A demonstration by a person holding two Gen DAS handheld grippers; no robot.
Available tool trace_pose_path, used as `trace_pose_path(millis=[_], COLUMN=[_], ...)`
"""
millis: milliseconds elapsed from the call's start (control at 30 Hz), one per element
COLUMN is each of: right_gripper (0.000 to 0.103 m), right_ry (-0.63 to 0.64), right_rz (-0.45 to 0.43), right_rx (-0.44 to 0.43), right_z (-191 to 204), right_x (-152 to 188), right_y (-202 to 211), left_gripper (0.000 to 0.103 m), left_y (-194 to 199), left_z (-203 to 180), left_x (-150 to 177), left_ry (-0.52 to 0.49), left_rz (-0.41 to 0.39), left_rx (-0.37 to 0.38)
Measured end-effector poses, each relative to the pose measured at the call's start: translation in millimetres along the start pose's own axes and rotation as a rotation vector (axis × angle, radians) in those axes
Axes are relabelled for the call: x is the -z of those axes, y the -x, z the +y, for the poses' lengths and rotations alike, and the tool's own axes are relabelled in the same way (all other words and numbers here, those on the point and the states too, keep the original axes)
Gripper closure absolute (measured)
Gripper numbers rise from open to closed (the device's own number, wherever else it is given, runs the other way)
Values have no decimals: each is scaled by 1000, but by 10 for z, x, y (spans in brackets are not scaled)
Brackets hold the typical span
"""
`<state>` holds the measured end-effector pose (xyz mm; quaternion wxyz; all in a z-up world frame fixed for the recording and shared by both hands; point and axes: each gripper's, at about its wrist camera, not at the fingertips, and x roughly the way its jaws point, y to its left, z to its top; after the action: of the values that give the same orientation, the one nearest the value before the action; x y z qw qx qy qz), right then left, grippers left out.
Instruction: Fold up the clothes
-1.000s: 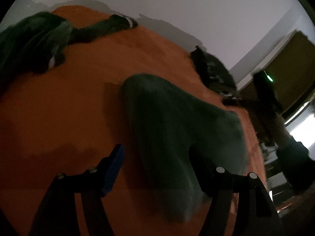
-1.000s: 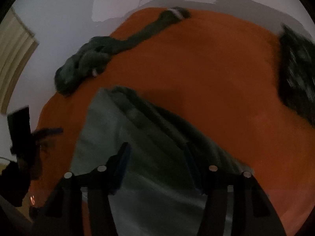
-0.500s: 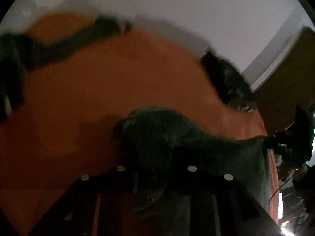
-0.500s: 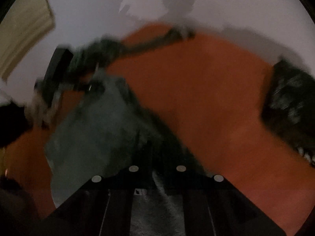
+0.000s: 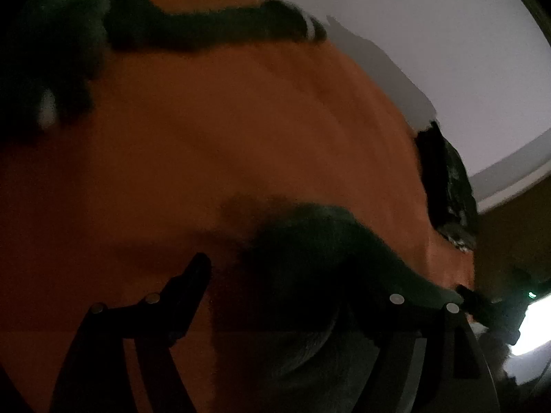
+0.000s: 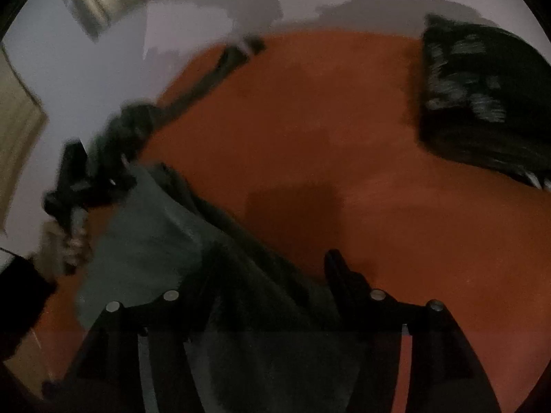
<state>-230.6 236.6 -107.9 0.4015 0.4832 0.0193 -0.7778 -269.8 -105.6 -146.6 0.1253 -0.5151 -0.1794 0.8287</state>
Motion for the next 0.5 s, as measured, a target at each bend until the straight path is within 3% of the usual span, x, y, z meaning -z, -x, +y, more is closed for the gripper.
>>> trace_pose_path(millis=[133,233,300,433,467,500], right_gripper=[44,44,44,44,51,74], right_ry=[-105,-236,-284,-368,-395,-422], right_rz=[-113,-90,-25,45,41,37], right_rx=[27,-2,-2,-17,-44,-70], right_z=[-73,-134,-195,-277,-306,-336], right_x=[266,654,933,1355,1398,1441], right_y=[643,763,800,662,647,631], left_gripper=[26,25,25,25,26,26], left_y=[377,641,714,408,379,365], left_z=[-318,-536,-651,-654,-581,-499], left_x=[242,662,976,1332,1375,1413], left_ry=[-131,-183,-222,-244,-210,-169], left_rz=[0,-12,-9,88,112,133], left_rx=[-55,-3,10,-68,-50,-17])
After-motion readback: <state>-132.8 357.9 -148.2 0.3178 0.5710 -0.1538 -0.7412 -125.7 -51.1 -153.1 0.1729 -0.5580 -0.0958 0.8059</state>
